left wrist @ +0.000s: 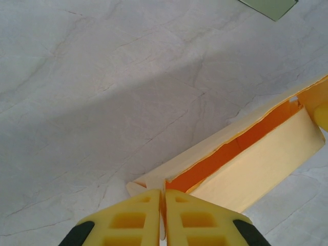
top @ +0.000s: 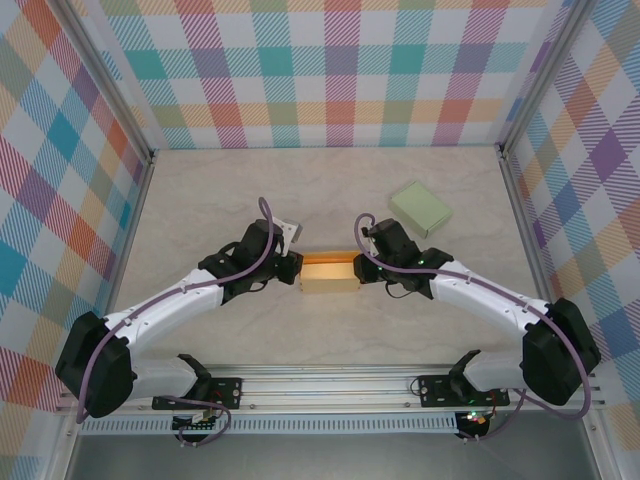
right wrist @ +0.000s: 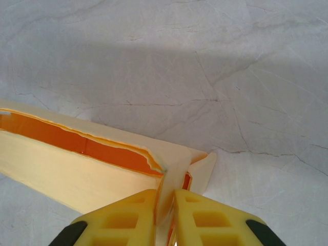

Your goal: Fold the paper box

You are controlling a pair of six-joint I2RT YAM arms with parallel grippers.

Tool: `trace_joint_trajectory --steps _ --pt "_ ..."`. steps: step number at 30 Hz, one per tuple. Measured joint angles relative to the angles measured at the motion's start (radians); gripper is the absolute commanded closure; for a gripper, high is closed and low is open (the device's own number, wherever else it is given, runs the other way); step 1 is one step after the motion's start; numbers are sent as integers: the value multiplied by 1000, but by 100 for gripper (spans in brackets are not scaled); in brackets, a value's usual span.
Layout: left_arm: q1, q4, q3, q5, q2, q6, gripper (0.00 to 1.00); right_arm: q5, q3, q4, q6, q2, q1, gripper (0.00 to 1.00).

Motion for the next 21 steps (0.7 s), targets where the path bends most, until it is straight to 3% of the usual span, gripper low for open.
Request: trace_joint_trajectory --steps 11,21 --pt "0 56 -11 -2 0 -114 89 5 2 0 0 17 8 82" --pt "-4 79 -47 -30 0 -129 91 9 4 0 -1 19 14 82"
